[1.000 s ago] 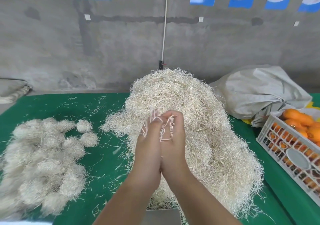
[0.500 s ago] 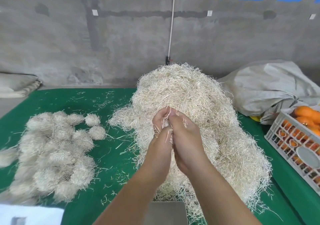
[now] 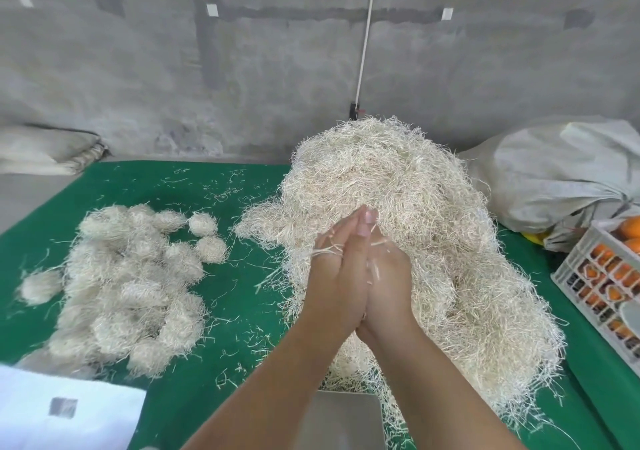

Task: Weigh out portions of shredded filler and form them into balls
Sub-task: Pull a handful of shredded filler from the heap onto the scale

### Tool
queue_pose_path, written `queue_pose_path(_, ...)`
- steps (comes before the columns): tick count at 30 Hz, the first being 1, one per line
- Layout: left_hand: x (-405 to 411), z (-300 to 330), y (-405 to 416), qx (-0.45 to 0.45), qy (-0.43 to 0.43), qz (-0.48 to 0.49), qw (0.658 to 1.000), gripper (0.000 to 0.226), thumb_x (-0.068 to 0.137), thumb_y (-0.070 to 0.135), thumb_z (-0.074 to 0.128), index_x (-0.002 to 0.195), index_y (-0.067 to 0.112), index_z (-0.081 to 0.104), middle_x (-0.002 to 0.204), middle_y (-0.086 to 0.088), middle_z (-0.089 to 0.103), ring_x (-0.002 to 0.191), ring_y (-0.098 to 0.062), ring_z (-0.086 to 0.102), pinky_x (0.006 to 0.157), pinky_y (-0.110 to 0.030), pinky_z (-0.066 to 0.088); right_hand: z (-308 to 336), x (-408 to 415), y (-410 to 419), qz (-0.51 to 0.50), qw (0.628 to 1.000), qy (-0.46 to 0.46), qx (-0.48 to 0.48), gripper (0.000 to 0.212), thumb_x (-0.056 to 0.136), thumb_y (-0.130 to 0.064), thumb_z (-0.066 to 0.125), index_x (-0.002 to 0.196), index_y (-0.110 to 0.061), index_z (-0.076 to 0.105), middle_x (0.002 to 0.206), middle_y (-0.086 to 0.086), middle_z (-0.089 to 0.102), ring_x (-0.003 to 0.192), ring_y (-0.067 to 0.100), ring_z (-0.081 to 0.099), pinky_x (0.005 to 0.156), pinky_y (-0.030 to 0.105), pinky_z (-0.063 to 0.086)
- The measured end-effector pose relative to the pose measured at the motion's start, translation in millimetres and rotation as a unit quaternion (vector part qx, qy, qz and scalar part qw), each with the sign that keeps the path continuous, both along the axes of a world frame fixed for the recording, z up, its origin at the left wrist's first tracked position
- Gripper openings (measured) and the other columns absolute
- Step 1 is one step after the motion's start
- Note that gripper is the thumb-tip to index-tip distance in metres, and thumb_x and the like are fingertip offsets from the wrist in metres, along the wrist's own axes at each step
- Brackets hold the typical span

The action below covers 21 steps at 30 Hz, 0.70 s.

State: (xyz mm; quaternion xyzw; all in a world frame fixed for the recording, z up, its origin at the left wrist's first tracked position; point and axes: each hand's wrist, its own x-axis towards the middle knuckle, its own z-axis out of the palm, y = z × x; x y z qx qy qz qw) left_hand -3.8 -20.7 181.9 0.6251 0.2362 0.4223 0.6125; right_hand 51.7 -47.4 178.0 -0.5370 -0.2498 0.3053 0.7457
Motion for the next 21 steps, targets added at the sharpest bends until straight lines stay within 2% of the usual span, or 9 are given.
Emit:
queue_pose_path(2, 1, -8, 1, 0.022, 0.015, 0.010, 1.000, 0.034, 0.100, 0.063, 0.048, 0.127, 0.051, 0.065, 0.114, 0.017, 0.074, 0.112, 0.003, 0.066, 0.099, -0.030, 0.049, -6, 4, 3, 0.018, 1.000, 0.014, 0.009, 0.042, 0.097, -0.029, 0.061, 0.056, -0.022, 0.059, 0.054, 0.000, 0.047, 0.049, 0.014, 0.045, 0.049, 0.028, 0.037)
queue_pose_path(4, -2, -15, 5, 0.058, 0.063, -0.038, 0.996, 0.040, 0.099, 0.071, 0.045, 0.135, 0.057, 0.054, 0.124, 0.015, 0.068, 0.116, 0.000, 0.065, 0.101, -0.038, 0.052, -12, 5, 4, 0.042, 0.992, 0.106, 0.054, 0.039, 0.105, -0.035, 0.058, 0.068, -0.028, 0.067, 0.061, -0.008, 0.058, 0.057, 0.009, 0.056, 0.060, 0.027, 0.050)
queue_pose_path(6, -4, -23, 9, 0.132, 0.112, -0.075, 0.982, 0.051, 0.099, 0.073, 0.042, 0.147, 0.060, 0.035, 0.149, 0.031, 0.042, 0.136, 0.007, 0.046, 0.111, -0.037, 0.043, -20, 7, 5, 0.036, 0.981, 0.182, 0.063, 0.028, 0.101, -0.051, 0.059, 0.108, -0.028, 0.074, 0.099, -0.012, 0.075, 0.092, 0.007, 0.070, 0.092, 0.034, 0.056)
queue_pose_path(7, -5, -26, 9, 0.148, 0.127, -0.078, 0.978, 0.051, 0.100, 0.070, 0.042, 0.149, 0.060, 0.032, 0.152, 0.035, 0.033, 0.139, 0.008, 0.041, 0.112, -0.036, 0.041, -22, 9, 5, 0.033, 0.970, 0.232, 0.057, 0.045, 0.095, -0.062, 0.062, 0.126, -0.030, 0.068, 0.121, -0.008, 0.073, 0.110, 0.011, 0.070, 0.100, 0.039, 0.053)
queue_pose_path(9, -3, -36, 10, 0.159, 0.139, -0.041, 0.977, 0.040, 0.104, 0.059, 0.044, 0.143, 0.055, 0.042, 0.142, 0.033, 0.037, 0.128, 0.005, 0.050, 0.103, -0.038, 0.050, -24, 18, 5, 0.047, 0.954, 0.294, 0.031, 0.062, 0.085, -0.077, 0.061, 0.132, -0.036, 0.065, 0.130, 0.004, 0.069, 0.111, 0.022, 0.073, 0.086, 0.043, 0.058)
queue_pose_path(12, -5, -46, 14, 0.196, 0.175, 0.039, 0.964, 0.034, 0.098, 0.057, 0.043, 0.121, 0.038, 0.058, 0.119, 0.020, 0.053, 0.096, -0.002, 0.062, 0.083, -0.036, 0.056, -31, 27, 3, 0.068, 0.969, 0.238, -0.021, 0.056, 0.083, -0.076, 0.062, 0.123, -0.037, 0.071, 0.125, 0.009, 0.072, 0.102, 0.025, 0.077, 0.072, 0.040, 0.062)
queue_pose_path(15, -11, -57, 31, 0.154, 0.212, 0.027, 0.965, 0.049, 0.089, 0.057, 0.035, 0.121, 0.030, 0.062, 0.118, 0.007, 0.066, 0.104, -0.012, 0.066, 0.090, -0.039, 0.056, -44, 17, 5, 0.166, 0.974, 0.124, -0.092, 0.065, 0.086, -0.065, 0.066, 0.137, -0.026, 0.060, 0.114, 0.018, 0.071, 0.112, 0.027, 0.073, 0.102, 0.050, 0.051)
queue_pose_path(18, -28, -80, 62, 0.305, 0.349, 0.075, 0.883, 0.011, 0.101, 0.039, 0.049, 0.112, 0.042, 0.051, 0.114, 0.016, 0.054, 0.089, -0.002, 0.061, 0.079, -0.033, 0.058, -60, 14, 9, 0.197, 0.969, 0.017, -0.148, 0.042, 0.101, -0.049, 0.059, 0.138, -0.031, 0.049, 0.104, 0.009, 0.068, 0.113, 0.023, 0.069, 0.110, 0.044, 0.046)
queue_pose_path(21, -60, -112, 100, 0.315, 0.454, 0.073, 0.830, 0.040, 0.098, 0.041, 0.053, 0.135, 0.034, 0.037, 0.136, 0.003, 0.039, 0.110, -0.013, 0.052, 0.085, -0.037, 0.057, -74, 11, 8, 0.214, 0.956, -0.024, -0.200, 0.063, 0.084, -0.055, 0.073, 0.139, -0.046, 0.043, 0.116, -0.009, 0.069, 0.111, 0.014, 0.068, 0.100, 0.037, 0.052)
